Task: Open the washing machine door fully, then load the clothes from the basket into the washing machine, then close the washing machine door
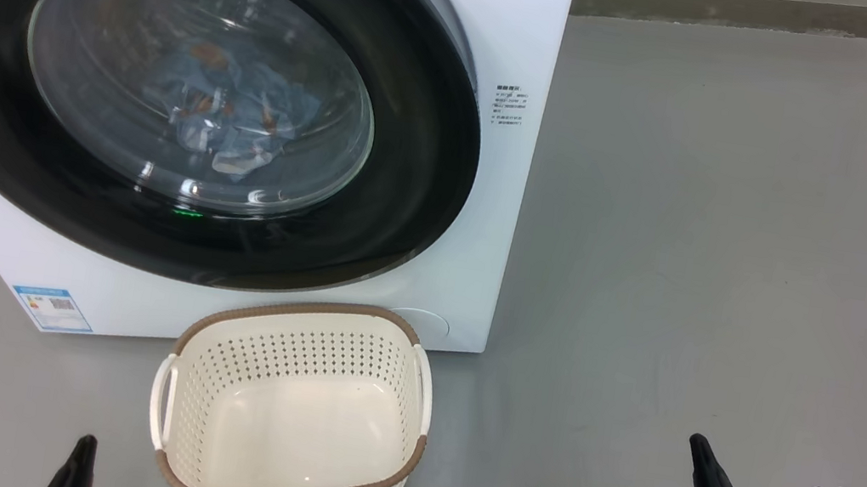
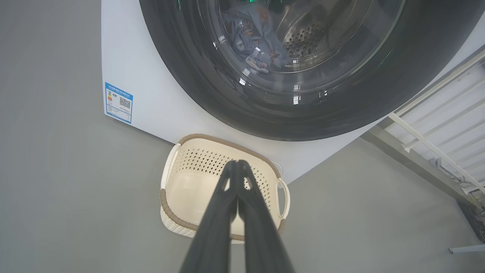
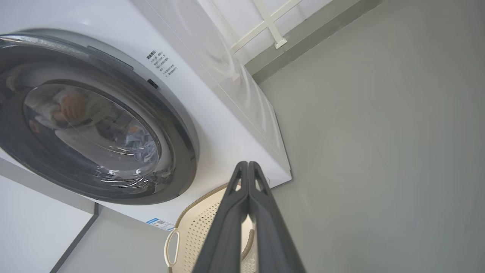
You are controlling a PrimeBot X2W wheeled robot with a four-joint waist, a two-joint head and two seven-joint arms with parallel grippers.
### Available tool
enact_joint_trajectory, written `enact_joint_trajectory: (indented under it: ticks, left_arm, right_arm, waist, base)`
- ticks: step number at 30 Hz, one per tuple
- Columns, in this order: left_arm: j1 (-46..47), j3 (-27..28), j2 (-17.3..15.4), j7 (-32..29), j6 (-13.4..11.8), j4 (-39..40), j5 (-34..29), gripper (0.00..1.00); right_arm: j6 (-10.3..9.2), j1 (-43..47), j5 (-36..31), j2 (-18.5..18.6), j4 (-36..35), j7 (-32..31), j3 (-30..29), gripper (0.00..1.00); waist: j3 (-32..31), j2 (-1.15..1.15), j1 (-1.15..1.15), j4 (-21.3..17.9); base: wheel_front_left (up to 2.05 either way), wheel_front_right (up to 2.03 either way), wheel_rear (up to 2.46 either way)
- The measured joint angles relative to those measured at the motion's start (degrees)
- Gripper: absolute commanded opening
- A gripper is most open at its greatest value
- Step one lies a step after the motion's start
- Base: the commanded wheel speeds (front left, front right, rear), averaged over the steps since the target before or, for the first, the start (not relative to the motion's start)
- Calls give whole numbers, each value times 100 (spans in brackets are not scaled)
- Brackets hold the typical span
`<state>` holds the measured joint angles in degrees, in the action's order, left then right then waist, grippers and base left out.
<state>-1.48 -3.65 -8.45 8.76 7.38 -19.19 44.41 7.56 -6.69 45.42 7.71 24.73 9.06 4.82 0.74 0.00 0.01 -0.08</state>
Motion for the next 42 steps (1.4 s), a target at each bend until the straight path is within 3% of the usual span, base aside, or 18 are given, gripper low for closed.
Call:
enact_joint_trajectory:
  ticks: [42]
  left_arm:
    - [199, 374, 276, -684, 0, 166, 2162, 0]
  right_arm:
    - [-1, 6, 2093, -214, -403, -702, -567, 0]
  waist:
    - [-26, 0, -1, 4]
  base:
    - [0, 0, 0]
